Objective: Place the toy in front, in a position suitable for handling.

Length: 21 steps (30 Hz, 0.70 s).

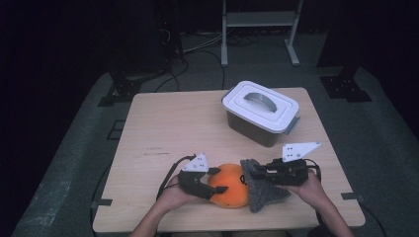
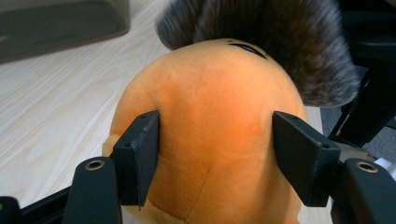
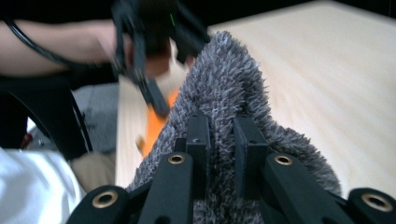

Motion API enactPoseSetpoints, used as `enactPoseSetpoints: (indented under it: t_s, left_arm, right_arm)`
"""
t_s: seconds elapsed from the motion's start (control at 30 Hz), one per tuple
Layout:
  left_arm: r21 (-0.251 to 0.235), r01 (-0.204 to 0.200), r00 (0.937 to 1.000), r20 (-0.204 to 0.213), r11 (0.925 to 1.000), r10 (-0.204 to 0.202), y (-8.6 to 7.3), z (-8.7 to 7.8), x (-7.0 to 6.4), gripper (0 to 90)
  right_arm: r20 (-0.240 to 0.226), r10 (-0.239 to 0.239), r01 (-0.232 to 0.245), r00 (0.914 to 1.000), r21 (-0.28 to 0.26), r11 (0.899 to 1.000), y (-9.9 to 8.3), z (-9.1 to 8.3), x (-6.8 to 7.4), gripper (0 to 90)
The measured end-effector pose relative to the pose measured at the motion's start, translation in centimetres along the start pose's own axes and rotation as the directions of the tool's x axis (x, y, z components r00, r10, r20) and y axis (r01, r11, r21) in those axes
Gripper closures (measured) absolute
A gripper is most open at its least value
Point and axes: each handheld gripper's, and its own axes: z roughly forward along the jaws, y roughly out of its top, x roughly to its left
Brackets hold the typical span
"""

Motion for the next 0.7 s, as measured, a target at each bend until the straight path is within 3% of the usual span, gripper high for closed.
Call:
enactPoseSetpoints:
  t_s: [0.13,0.23,0.3,0.37,0.43,0.5,0.7]
  left_arm:
    - [-0.009,-0.002,1.0000,0.005,1.0000,0.002,-0.1,0.0,0.0,32.7]
    - [-0.011,-0.005,1.0000,0.005,0.9999,0.005,-0.2,-0.1,0.1,30.8]
    - [-0.013,0.009,0.9999,0.009,0.9999,-0.009,-0.3,-0.1,0.2,29.7]
    - [-0.011,0.011,0.9999,0.012,0.9999,-0.011,-0.3,-0.2,0.2,29.3]
    - [-0.012,0.009,0.9999,0.009,0.9999,-0.009,-0.3,-0.2,0.2,28.9]
    - [-0.004,0.006,1.0000,0.005,1.0000,-0.006,-0.4,-0.2,0.2,28.4]
    - [-0.002,0.012,0.9999,0.004,0.9999,-0.012,-0.5,-0.3,0.4,27.7]
  right_arm:
    - [-0.029,-0.034,0.033,0.9990,-0.028,0.999,2.0,0.9,0.6,77.5]
    - [-0.039,-0.055,0.056,0.9977,0.002,0.998,2.9,2.7,0.6,77.3]
    - [-0.046,-0.034,0.035,0.9984,0.036,0.999,2.7,4.0,0.3,75.1]
    - [-0.051,0.014,-0.009,0.9986,0.091,0.996,2.1,5.2,-0.3,66.6]
    - [-0.068,0.025,-0.017,0.9973,0.123,0.992,1.7,5.5,-0.4,59.7]
    - [-0.048,0.019,-0.014,0.9987,0.109,0.994,1.7,5.0,-0.2,49.9]
    - [0.032,-0.025,0.022,0.9992,0.089,0.996,1.5,1.6,0.5,47.2]
